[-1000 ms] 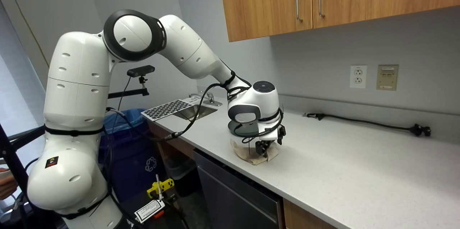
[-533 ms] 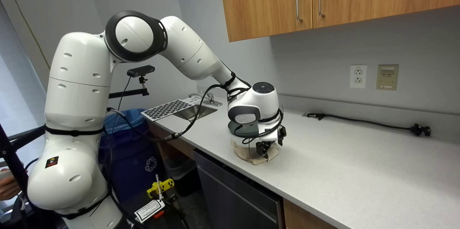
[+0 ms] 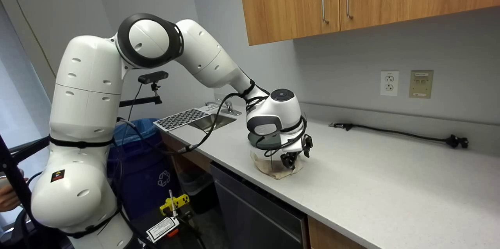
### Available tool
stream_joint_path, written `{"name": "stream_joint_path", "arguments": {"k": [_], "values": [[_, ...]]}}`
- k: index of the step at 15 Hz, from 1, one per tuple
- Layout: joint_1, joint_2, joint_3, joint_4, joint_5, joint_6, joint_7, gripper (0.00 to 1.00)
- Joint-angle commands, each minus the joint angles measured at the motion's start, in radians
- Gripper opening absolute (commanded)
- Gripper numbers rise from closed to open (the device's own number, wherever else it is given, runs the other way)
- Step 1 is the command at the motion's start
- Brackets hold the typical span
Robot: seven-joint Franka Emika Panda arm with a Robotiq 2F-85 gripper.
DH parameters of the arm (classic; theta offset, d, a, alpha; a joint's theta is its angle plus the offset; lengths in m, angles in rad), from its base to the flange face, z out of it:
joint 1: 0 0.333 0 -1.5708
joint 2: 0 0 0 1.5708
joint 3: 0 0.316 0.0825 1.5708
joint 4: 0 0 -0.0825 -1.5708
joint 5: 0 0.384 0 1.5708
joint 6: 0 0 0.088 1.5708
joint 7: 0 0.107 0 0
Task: Unfold the towel
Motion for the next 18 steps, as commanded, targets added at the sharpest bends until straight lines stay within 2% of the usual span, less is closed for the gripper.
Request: {"name": "stream_joint_path", "arguments": {"k": [1, 3, 8, 13, 15, 18], "values": [[0.019, -0.011, -0.001, -0.005, -0.005, 0.057, 0.01, 0.54], [0.025, -0.014, -0.002, -0.007, -0.007, 0.072, 0.013, 0.37], [0.042, -0.019, -0.013, -0.014, -0.023, 0.097, 0.023, 0.01], [0.051, -0.037, -0.014, -0.026, -0.04, 0.11, 0.021, 0.0], [0.058, -0.064, -0.011, -0.045, -0.043, 0.154, 0.01, 0.0], [0.078, -0.123, -0.013, -0.085, -0.058, 0.282, -0.009, 0.0]]}}
